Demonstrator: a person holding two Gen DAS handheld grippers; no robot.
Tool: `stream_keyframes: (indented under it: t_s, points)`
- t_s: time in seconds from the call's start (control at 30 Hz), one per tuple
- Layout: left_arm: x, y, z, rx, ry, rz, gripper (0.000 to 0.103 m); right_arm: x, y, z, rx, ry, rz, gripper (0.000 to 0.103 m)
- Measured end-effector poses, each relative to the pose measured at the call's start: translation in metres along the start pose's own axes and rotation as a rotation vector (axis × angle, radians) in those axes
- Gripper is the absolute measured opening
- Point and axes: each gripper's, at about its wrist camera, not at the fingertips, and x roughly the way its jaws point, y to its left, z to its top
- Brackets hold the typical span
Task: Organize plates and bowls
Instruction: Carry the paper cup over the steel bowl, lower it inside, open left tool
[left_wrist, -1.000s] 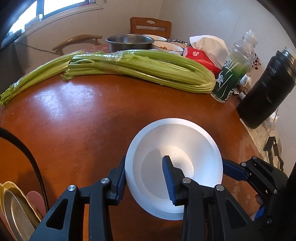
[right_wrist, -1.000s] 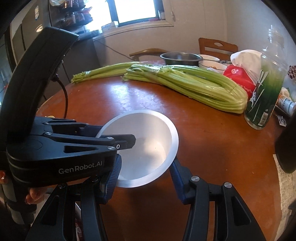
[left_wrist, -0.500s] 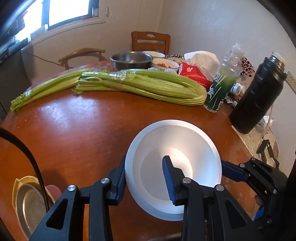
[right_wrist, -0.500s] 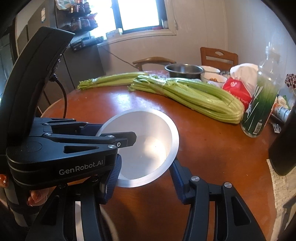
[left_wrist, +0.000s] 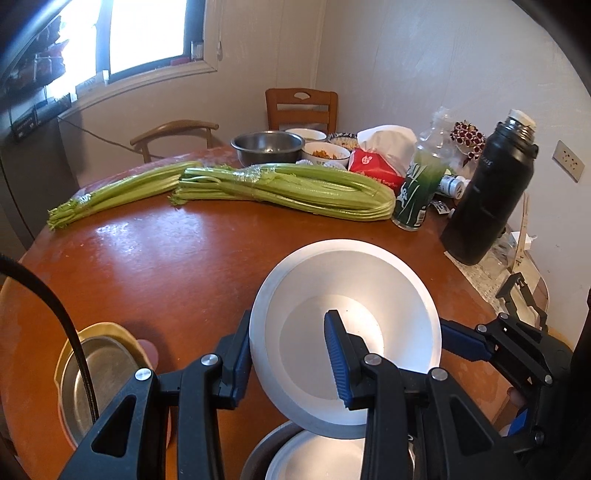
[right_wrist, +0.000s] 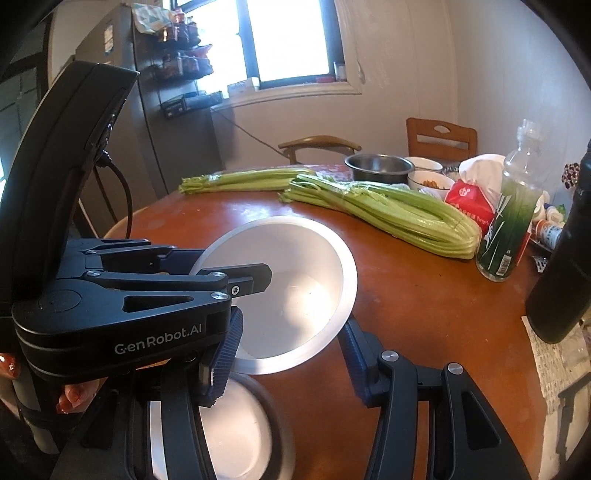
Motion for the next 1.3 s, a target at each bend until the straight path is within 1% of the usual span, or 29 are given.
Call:
stream_keyframes:
  t_s: [0.27, 0.7, 0.87, 1.03, 1.3]
  points:
    - [-0.028, -0.007, -0.019, 0.012, -0.03, 0.005, 0.037, -0.025, 0.016, -0.014, -0.01, -0.033, -0.004, 0.055]
    - [-0.053, -0.014, -0.039, 0.019, -0.045, 0.025, 0.037, -0.05, 0.032, -0.029, -0.034, -0.05, -0.002, 0.055]
    - [-0.058, -0.015, -0.046, 0.022, -0.044, 0.034, 0.037, -0.055, 0.037, -0.034, -0.039, -0.045, 0.011, 0.055]
    - [-0.057, -0.014, -0.056, 0.024, -0.025, 0.037, 0.037, -0.055, 0.04, -0.042, -0.043, -0.024, 0.023, 0.055]
    - [-0.049, -0.012, -0.07, 0.022, 0.006, 0.018, 0.037, -0.049, 0.042, -0.056, -0.032, 0.019, 0.041, 0.055]
